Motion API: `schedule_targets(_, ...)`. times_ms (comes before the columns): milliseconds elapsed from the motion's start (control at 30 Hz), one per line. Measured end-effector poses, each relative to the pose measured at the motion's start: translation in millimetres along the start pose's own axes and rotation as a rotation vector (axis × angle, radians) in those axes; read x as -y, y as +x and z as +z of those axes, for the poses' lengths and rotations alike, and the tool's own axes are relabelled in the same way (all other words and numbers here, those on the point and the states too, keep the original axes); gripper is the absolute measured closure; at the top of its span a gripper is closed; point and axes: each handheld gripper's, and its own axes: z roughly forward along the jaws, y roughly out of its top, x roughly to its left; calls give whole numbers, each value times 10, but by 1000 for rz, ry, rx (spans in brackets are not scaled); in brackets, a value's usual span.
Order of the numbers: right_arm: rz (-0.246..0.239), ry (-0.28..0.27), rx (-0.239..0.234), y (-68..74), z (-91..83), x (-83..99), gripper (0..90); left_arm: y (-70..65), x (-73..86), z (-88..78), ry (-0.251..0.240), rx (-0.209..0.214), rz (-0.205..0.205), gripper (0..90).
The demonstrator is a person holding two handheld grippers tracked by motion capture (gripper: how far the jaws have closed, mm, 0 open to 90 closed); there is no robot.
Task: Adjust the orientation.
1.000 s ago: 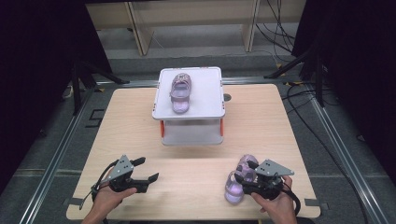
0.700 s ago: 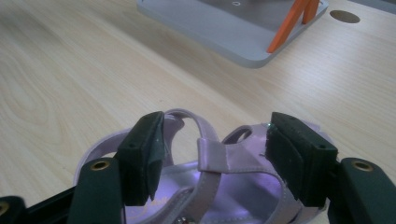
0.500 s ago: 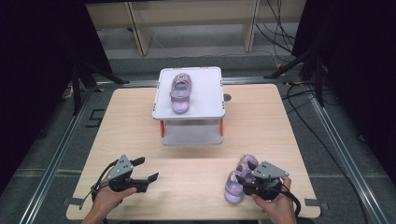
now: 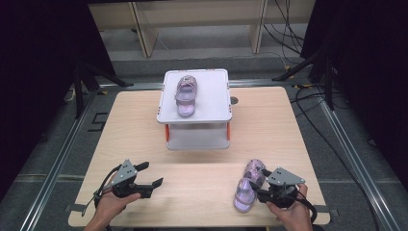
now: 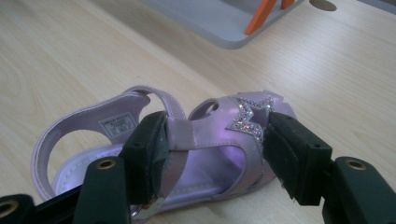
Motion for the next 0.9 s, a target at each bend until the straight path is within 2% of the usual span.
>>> schedule_targets(100,0,4,5,-5,-18,0,400,3,8,8,-9,-2,-7,180)
schedule_targets(133,23,12,-8,10,-11,2,400,6,5,6,-1,-5,-2,180)
schedule_targets(233,32,9,-1,42,27,-5,403,1,2,19,5,3,-2,180)
schedule_targets(267,12,5,12,39,28,-8,403,-5,1,19,8,-7,8,180)
schedule_targets(333,2,9,20,36,20,-10,401,-13,4,26,0,3,0,180)
schedule_targets(400,13,16,15,30,11,-5,404,0,3,21,8,-2,12,180)
schedule_targets(467,16,23,20,32,5,-11,409,-4,7,23,-3,-6,-2,180)
schedule_targets(533,-2,33,22,33,-12,-27,420,6,1,2,8,-9,4,180)
schedule_targets(633,-9,42,18,21,-42,-38,431,1,7,9,-8,-4,-5,180)
schedule_targets(800,-23,59,5,13,-65,-42,446,24,1,0,12,-12,29,180)
schedule_targets(833,-37,61,3,8,-64,-41,446,3,7,12,-7,-4,-4,180)
schedule_targets(900,-36,67,5,16,-66,-40,439,2,8,10,-7,-5,-6,180)
